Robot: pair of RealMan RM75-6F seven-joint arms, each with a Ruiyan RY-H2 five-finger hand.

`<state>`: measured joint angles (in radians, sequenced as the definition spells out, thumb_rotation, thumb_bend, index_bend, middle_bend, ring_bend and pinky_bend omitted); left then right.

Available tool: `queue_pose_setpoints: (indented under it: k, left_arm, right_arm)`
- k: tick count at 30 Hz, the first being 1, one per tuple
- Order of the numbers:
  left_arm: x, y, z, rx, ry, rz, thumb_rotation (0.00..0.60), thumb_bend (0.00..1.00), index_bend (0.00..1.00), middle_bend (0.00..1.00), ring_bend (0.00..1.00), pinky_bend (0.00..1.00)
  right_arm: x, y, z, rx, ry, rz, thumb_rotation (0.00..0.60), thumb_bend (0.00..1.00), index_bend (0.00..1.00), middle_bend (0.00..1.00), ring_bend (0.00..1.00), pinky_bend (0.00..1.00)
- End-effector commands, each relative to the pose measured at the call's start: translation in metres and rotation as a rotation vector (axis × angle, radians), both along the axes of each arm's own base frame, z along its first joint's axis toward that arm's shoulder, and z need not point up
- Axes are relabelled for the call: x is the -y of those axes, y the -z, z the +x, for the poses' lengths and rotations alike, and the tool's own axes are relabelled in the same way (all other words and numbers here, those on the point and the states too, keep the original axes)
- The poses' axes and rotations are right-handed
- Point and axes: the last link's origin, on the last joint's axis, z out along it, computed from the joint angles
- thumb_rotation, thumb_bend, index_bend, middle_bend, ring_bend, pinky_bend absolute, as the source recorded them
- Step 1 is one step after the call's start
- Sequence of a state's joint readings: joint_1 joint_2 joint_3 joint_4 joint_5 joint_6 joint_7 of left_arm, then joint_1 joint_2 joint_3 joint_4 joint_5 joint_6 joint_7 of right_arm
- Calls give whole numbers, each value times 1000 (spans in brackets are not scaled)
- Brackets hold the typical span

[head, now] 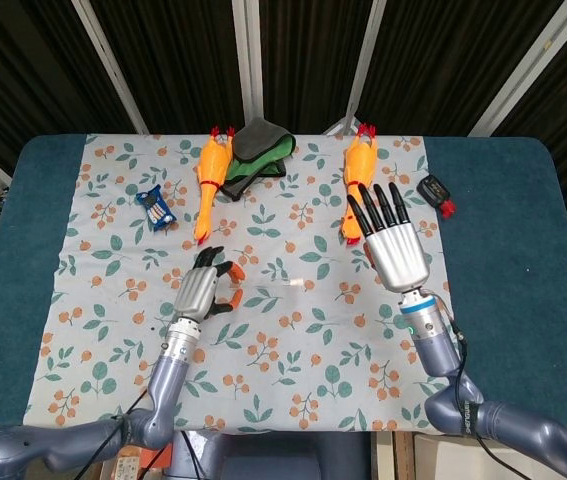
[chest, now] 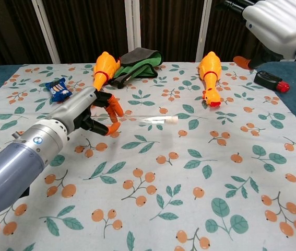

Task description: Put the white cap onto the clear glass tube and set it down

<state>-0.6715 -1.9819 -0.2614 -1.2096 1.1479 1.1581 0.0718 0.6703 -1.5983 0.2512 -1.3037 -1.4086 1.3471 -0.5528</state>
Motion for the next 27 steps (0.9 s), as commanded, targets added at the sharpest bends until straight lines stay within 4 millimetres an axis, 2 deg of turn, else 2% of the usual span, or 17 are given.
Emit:
queue_pose_setpoints:
  k: [1,8,11,17,23,27]
  left_arm:
    - [2,1,-7,-38,10,-14,600,730,612,623,97,0]
    - [3,1,-20,-111,-8,-40,600,648,575,567,97,0]
    - [4,-1,-23,-125,-19,-44,600,557,530,505,92,0]
    - [1,-15,-27,-145,-31,-23,600,278,389,304,45,0]
    - [-1,-33,-30,-163,-49,-14,600,248,258,220,8,0]
    - [1,-53,-30,-181,-34,33,600,248,211,179,0,0]
  right_arm:
    - [-1,-2,1,2,2,-1,600,392,52,61,0,27]
    - [-4,-5,3,12,3,5,600,392,52,59,0,27]
    - [-7,-5,3,19,4,11,600,392,52,59,0,27]
    - [-12,-6,2,30,13,20,600,392,52,59,0,27]
    - [-19,-10,-3,50,36,29,600,393,52,59,0,20]
    - [-32,-17,-14,88,69,43,600,376,38,58,0,14]
